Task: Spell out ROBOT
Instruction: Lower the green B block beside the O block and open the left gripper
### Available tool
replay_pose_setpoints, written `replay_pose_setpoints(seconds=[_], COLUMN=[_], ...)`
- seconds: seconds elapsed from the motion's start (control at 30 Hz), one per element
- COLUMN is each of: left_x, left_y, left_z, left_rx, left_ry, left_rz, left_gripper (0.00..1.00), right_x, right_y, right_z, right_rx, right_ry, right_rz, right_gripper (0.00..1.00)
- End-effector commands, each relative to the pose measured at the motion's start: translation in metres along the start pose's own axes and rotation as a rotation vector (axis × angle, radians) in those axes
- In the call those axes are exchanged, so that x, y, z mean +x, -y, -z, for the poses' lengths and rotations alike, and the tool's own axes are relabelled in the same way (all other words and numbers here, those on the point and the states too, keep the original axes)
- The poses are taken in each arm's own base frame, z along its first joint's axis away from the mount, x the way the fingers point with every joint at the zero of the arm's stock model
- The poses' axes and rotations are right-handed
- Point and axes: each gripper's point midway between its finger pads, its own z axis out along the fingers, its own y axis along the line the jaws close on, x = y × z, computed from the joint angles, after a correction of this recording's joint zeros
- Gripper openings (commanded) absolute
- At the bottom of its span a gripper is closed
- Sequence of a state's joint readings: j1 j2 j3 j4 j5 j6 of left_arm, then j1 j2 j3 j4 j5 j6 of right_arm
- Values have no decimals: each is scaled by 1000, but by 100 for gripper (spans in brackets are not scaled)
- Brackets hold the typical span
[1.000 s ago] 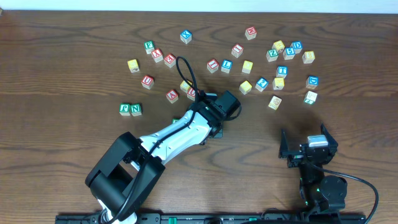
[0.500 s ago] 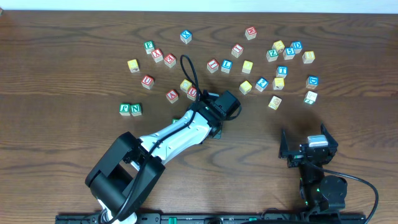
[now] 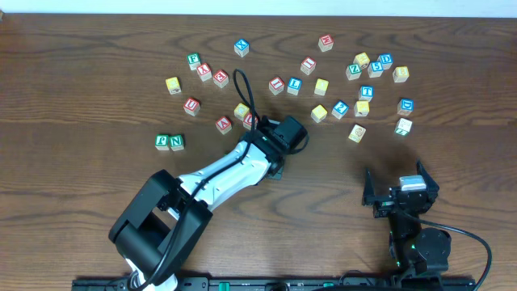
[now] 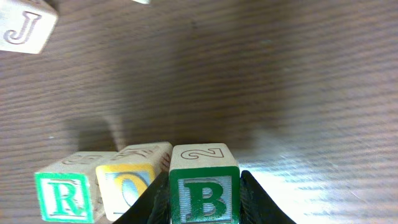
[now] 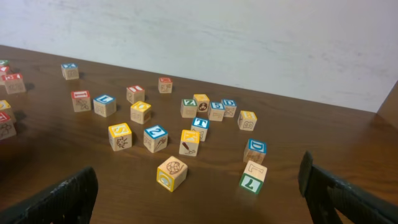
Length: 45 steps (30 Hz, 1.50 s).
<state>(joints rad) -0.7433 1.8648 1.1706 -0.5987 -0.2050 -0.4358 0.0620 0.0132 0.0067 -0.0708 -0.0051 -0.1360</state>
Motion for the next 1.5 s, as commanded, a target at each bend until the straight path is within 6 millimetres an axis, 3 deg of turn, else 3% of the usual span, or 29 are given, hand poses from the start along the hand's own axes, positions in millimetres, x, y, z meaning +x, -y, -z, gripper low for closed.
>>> replay_pose_setpoints(seconds=[0.0,0.4,0.6,0.83,1.23,1.47], left_x=[11,16,16,11,5,2], left_y=[-14,18,20,9,-3,-21], left_z=[-11,-9,-9,-11,-12,-15], left_rx=[-42,139,144,76,13,-18], left_ry=[-36,-82,-91,-64,-20,-27], left_rz=[-13,0,115,255,254,291], left_gripper=[8,8,8,8,8,8], right_x=[2,2,2,2,2,2], right_y=[0,0,0,0,0,0], right_z=[0,0,0,0,0,0], right_rx=[0,0,0,0,0,0], right_ry=[-6,-6,-6,-6,-6,-6], right_rz=[-8,-8,-8,-8,-8,-8], right_gripper=[99,99,99,99,99,99])
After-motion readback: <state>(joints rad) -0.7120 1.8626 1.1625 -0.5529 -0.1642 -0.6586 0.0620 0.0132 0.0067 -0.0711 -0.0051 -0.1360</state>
